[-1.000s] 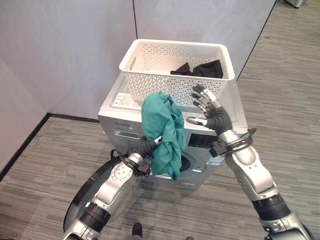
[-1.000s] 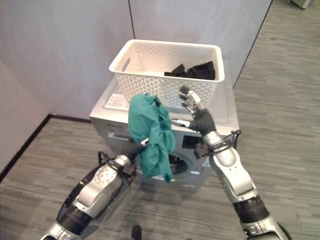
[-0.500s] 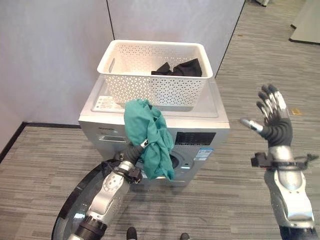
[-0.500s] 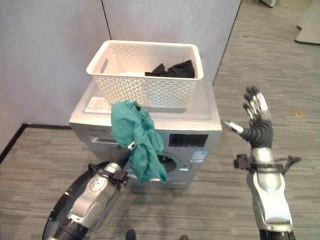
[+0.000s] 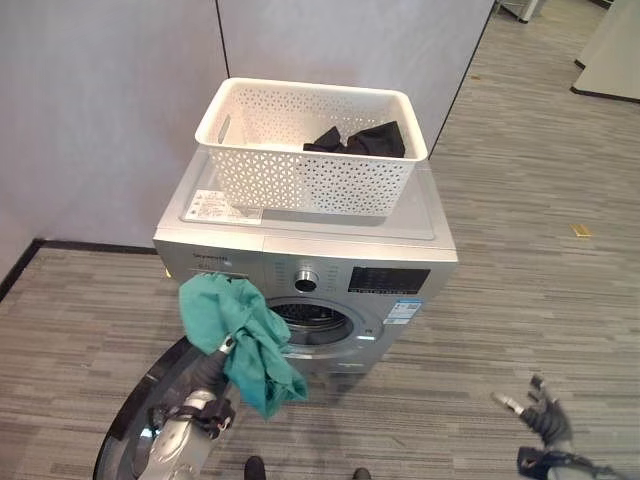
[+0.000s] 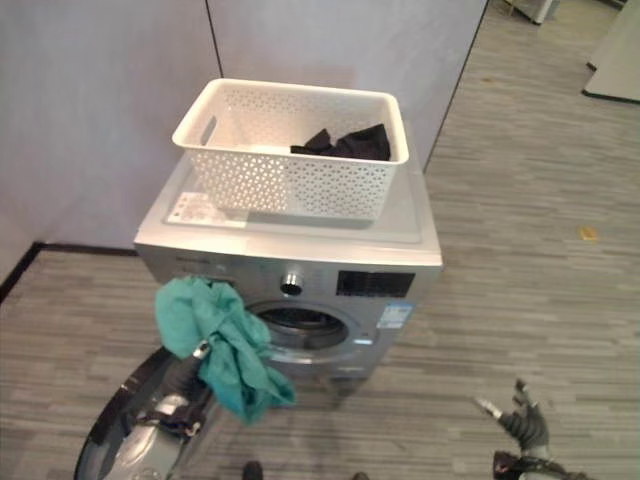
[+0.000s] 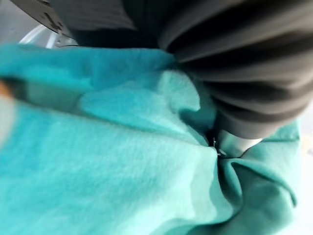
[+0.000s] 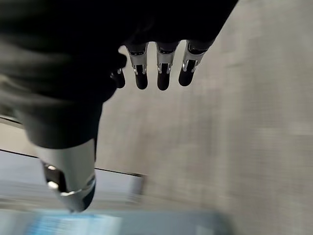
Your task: Grab the laundry basket,head to the washer,open it,put in the laundry and shut it.
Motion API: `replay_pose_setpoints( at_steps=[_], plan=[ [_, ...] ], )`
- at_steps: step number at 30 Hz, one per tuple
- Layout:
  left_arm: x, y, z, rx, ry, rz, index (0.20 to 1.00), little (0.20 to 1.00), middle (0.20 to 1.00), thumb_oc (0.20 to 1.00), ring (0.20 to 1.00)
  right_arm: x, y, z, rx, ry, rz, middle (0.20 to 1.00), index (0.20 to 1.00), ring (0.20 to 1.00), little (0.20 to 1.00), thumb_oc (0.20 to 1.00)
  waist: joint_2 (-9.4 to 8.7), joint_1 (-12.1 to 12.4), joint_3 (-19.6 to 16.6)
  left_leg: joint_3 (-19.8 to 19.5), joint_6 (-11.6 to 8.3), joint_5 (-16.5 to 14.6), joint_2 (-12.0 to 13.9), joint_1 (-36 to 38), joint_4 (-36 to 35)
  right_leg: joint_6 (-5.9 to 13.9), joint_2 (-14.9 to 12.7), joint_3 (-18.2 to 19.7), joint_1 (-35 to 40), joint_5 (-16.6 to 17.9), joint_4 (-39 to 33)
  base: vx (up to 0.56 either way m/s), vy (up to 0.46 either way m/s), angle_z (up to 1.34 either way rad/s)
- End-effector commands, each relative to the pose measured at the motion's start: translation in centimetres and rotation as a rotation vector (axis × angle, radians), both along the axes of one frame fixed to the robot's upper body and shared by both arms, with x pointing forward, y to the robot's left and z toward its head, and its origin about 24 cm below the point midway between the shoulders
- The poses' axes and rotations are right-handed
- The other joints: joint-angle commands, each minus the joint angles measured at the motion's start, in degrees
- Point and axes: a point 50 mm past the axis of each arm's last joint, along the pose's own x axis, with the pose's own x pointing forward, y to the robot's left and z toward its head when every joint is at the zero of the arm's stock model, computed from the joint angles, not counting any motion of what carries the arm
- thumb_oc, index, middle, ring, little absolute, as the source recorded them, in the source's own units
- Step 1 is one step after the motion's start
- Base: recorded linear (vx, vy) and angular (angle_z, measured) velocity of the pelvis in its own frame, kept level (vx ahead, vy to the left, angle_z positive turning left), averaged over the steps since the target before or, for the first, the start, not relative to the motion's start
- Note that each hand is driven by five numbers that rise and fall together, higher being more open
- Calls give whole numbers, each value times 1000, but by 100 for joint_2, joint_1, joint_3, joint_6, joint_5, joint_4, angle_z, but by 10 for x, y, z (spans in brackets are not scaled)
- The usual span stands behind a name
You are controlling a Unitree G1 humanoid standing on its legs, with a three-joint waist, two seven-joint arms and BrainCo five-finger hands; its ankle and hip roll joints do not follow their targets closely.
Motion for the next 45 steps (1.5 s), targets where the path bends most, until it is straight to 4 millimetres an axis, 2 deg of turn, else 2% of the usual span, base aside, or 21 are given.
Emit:
replay_pose_setpoints(
  at_steps=[1,2,4,5,9,11,12,14,17,19,22,23,24,26,28,29,31,33,37,42,45],
  plan=[
    [23,-2,30,-19,-181,-35,200,200,200,200,200,11,0,-7,33,3,-4,1000,1000,1000,1000,1000,0,112,221,294,-113,-85,324,-139,50,-84,85,-539,402,-624,55,-32,-40,25],
    [22,-8,23,-21,-144,-67,200,200,200,200,200,-9,14,-31,102,149,-27,1000,1000,1000,1000,1000,-3,208,290,210,-118,-53,313,-216,50,-95,97,-604,376,-637,55,-18,-26,15],
    [23,-11,21,-23,-131,-84,200,200,200,200,200,-16,21,-40,139,195,-52,1000,1000,1000,1000,1000,-2,238,322,174,-120,-40,311,-253,56,-96,98,-638,363,-643,55,-27,-20,16],
    [27,-16,16,-13,-105,-110,200,200,200,200,200,-29,38,-57,243,267,-134,1000,1000,1000,1000,1000,-1,292,382,94,-119,-31,294,-326,64,-91,101,-665,318,-643,55,-28,-8,11],
    [32,-25,13,-2,-90,-148,200,200,200,200,200,-38,58,-71,319,376,-181,1000,1000,1000,1000,1000,-16,411,409,36,-50,-156,225,-505,216,-63,52,-562,210,-659,55,-5,38,16],
    [36,-30,13,7,-93,-169,200,200,200,200,200,-36,56,-71,311,380,-181,1000,1000,1000,1000,1000,-50,427,479,34,-5,-320,129,-830,741,-75,-31,-612,192,-637,55,-35,92,3],
    [46,-40,19,19,-130,-211,200,200,200,200,200,-34,50,-69,292,376,-200,1000,1000,1000,1000,1000,-45,351,546,636,119,-876,-77,-1210,1585,-92,-192,-764,247,-703,55,-2,198,17],
    [47,-41,21,40,-144,-214,200,200,200,200,200,-26,51,-68,296,355,-175,1000,1000,1000,1000,1000,74,315,437,903,220,-1011,-145,-1187,1553,-66,-213,-760,229,-708,65,76,272,97],
    [54,-38,27,107,-176,-219,200,200,200,200,200,-10,50,-63,294,290,-178,1000,1000,1000,1000,1000,114,354,402,551,347,-1119,-378,-1127,1473,-45,-368,-771,55,-820,712,113,185,5],
    [57,-35,23,147,-156,-233,200,200,200,200,200,7,54,-59,314,217,-163,1000,1000,1000,1000,1000,211,189,440,529,556,-1250,-461,-768,1326,76,-508,-528,-382,-807,1806,153,213,-19],
    [59,-31,26,168,-166,-220,200,200,200,200,200,12,55,-57,323,193,-145,1000,1000,1000,1000,1000,349,96,509,399,621,-1299,-473,-583,1167,120,-621,-181,-813,-790,1885,103,88,5],
    [60,-26,27,184,-174,-209,200,200,200,200,200,19,53,-54,324,169,-137,1000,1000,1000,1000,1000,443,37,588,354,641,-1242,-460,-586,1136,123,-828,38,-1021,-476,1469,37,13,8],
    [60,-26,27,184,-174,-209,200,200,200,200,200,19,53,-54,323,169,-137,1000,1000,1000,1000,1000,446,38,593,356,641,-1247,-459,-581,1139,124,-826,39,-1013,-472,1462,26,-28,8],
    [60,-24,27,197,-180,-206,200,200,200,200,200,19,50,-54,325,168,-153,1000,1000,1000,1000,1000,459,10,686,228,614,-1354,-457,-524,1209,201,-1064,193,-1243,-140,1125,90,-102,18],
    [60,-23,27,198,-182,-199,200,200,200,200,200,16,47,-55,324,184,-182,1000,1000,1000,1000,1000,364,5,826,97,516,-1414,-463,-475,1311,380,-1344,78,-1468,370,770,96,-167,46],
    [60,-23,27,198,-182,-199,200,200,200,200,200,16,47,-55,323,184,-182,1000,1000,1000,1000,1000,375,-4,841,84,514,-1433,-455,-462,1325,384,-1338,62,-1440,359,772,58,-116,57],
    [64,-31,28,202,-194,-237,200,200,200,200,200,4,44,-58,311,226,-180,1000,1000,1000,1000,1000,157,40,928,-147,328,-1371,-576,-632,1467,487,-1442,-217,-1240,441,674,-13,-214,82],
    [68,-35,31,219,-211,-261,200,200,200,200,200,-6,39,-60,293,269,-191,1000,1000,1000,1000,1000,51,36,977,-355,171,-1214,-538,-903,1438,485,-1403,-367,-1327,484,735,-73,-257,119],
    [71,-42,30,205,-213,-267,200,200,200,200,200,-9,34,-60,277,286,-215,1000,1000,1000,1000,1000,32,8,963,-567,34,-991,-346,-1234,1315,442,-1289,-569,-1443,473,713,-72,-214,58],
    [80,-64,33,186,-240,-321,200,200,200,200,200,34,39,-51,242,197,-123,1000,1000,1000,1000,1000,-9,33,1050,-629,-87,-688,-43,-1552,1013,330,-947,-563,-1708,401,488,-65,-140,7],
    [82,-71,34,173,-239,-323,200,200,200,200,200,44,46,-50,240,189,-82,1000,1000,1000,1000,1000,-30,55,1040,-583,-90,-677,23,-1523,961,300,-858,-510,-1700,388,399,-17,-64,-3]
  ],
)
